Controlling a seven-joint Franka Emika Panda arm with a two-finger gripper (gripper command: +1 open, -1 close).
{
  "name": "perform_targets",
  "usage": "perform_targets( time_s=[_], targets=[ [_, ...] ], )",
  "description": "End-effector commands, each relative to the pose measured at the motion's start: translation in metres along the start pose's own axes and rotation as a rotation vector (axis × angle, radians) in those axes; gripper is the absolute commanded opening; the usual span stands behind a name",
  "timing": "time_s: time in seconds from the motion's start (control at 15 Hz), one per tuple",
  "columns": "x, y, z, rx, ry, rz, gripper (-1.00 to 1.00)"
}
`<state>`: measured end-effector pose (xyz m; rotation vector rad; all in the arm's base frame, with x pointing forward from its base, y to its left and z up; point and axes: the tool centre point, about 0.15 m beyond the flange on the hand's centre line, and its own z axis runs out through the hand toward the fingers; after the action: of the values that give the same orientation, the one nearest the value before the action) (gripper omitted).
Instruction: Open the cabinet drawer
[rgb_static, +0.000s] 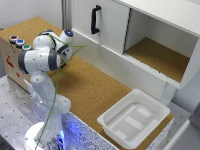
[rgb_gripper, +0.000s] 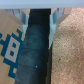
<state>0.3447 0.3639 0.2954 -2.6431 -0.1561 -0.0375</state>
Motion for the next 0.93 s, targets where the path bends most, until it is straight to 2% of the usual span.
perform_targets(
  time_s=[0.0,0.87],
  targets=[
    [-0.022,0.032,0.004,0.043,0.005,0.026,-1.00],
    [-0.042,0.139,-0.034,-0.001,-0.007,0.069,-1.00]
  ],
)
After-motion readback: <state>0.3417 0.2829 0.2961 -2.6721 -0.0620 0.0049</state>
